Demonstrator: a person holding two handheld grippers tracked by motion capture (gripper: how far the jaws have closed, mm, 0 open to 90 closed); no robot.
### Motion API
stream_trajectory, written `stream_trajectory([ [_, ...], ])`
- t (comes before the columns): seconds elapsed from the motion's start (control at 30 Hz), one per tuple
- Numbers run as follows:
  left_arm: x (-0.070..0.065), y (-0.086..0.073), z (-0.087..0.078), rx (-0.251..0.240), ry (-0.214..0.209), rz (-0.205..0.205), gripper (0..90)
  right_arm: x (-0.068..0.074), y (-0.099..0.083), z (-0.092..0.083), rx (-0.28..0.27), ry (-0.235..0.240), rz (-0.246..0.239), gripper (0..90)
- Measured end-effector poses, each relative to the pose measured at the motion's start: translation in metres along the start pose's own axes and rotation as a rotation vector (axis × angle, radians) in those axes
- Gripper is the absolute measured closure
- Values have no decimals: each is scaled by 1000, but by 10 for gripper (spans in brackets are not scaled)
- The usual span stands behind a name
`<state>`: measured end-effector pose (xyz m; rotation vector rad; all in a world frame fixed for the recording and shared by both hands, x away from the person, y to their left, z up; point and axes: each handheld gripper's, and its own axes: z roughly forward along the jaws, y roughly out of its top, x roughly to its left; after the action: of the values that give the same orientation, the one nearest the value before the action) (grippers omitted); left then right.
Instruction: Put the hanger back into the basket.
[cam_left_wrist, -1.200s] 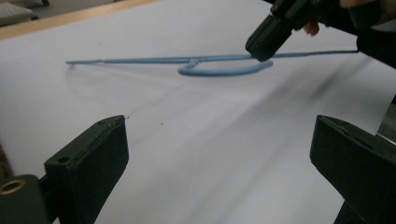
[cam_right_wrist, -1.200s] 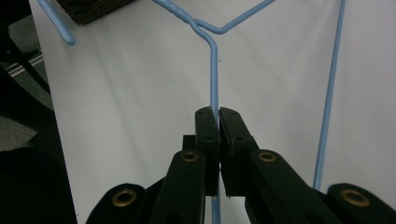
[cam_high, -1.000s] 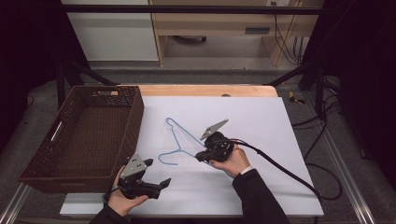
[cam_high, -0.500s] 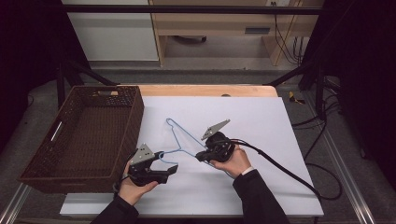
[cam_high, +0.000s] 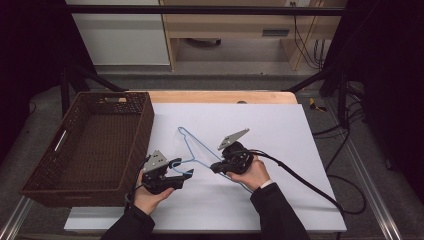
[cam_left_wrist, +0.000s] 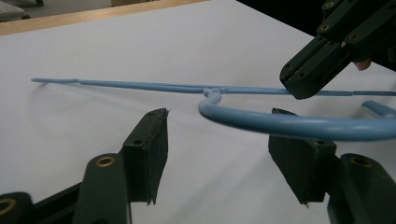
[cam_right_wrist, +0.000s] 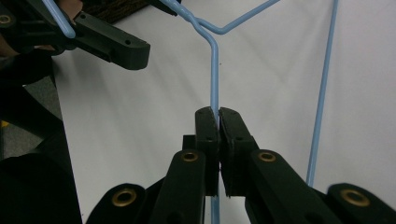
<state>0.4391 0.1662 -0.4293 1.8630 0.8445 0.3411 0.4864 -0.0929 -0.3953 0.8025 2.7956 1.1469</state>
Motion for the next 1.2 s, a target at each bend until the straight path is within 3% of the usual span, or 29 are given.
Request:
stream_trajectory([
  [0.23,1,2,0,-33,2,-2,478,0,-2,1,-2,6,1,877],
  [0.5,-3,2,3,-59,19,32,618,0,-4,2,-2,5,8,877],
  [0.9,-1,3,5,-80,14,0,822,0,-7,5,6,11,0,877],
  [1.2,-6,4,7,-73,-3,27,848,2,-11,9,29,7,-9,871],
])
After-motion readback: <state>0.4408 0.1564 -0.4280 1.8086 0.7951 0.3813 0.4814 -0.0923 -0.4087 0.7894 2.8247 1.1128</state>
